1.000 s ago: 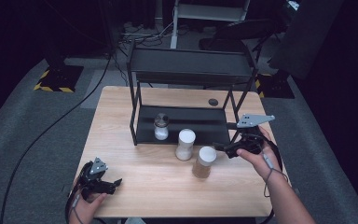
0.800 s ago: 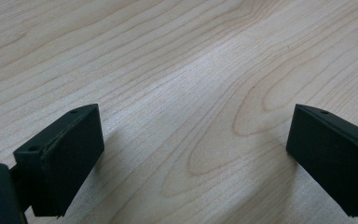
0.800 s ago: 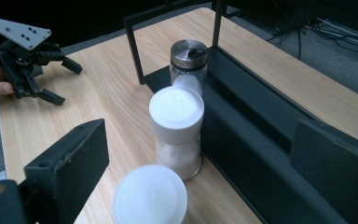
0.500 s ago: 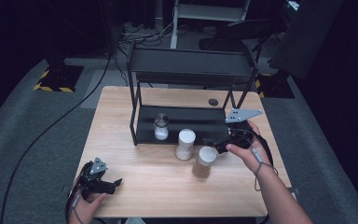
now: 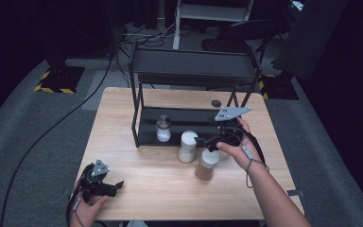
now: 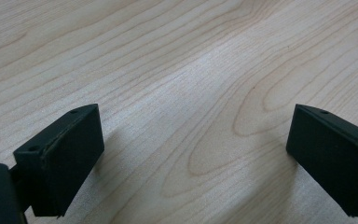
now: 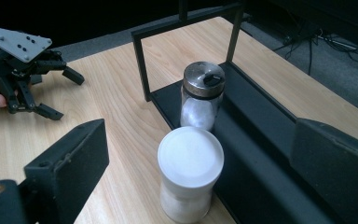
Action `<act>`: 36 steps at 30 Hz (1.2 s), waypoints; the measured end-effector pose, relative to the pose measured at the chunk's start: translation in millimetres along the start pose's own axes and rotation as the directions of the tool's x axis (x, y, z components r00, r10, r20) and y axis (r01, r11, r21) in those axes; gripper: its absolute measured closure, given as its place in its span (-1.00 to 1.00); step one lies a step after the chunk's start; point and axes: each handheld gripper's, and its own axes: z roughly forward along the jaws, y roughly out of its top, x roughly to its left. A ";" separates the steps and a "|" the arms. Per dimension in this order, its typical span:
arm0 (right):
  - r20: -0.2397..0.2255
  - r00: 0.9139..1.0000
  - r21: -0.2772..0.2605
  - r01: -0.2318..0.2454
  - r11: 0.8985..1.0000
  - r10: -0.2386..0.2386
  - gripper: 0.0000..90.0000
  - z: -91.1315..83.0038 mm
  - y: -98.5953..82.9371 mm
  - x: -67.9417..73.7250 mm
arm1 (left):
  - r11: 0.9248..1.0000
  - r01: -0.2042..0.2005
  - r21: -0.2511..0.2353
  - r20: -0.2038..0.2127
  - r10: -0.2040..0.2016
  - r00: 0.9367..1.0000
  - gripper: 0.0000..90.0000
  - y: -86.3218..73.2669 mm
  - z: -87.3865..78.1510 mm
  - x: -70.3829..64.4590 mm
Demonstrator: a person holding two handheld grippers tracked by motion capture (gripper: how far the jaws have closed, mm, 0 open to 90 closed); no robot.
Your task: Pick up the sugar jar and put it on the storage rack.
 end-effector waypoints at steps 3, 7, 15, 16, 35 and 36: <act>-0.004 1.000 0.013 0.000 1.000 0.000 -0.90 8.0 1.6 -1.4 | 1.000 0.000 0.000 0.000 0.000 1.000 -0.92 0.0 0.0 0.0; -0.009 1.000 0.024 -0.002 1.000 0.002 -0.90 17.3 2.1 -3.2 | 1.000 0.000 0.000 0.000 0.000 1.000 -0.92 0.0 0.0 0.0; -0.013 1.000 0.060 -0.008 0.998 0.008 -0.90 34.1 4.1 -6.4 | 1.000 0.000 0.000 0.000 0.000 1.000 -0.92 0.0 0.0 -0.1; -0.015 1.000 0.063 -0.007 0.998 0.008 -0.90 35.7 4.1 -6.9 | 1.000 -0.001 0.001 -0.001 0.001 1.000 -0.92 0.2 -0.1 0.0; -0.043 0.999 0.157 -0.003 0.988 0.010 -0.89 68.1 7.9 -12.8 | 1.000 -0.001 0.001 -0.001 0.001 1.000 -0.92 0.1 -0.1 0.0; -0.045 0.999 0.165 -0.001 0.986 0.009 -0.88 69.6 8.5 -13.3 | 1.000 -0.001 0.001 -0.001 0.001 1.000 -0.92 0.2 -0.1 0.0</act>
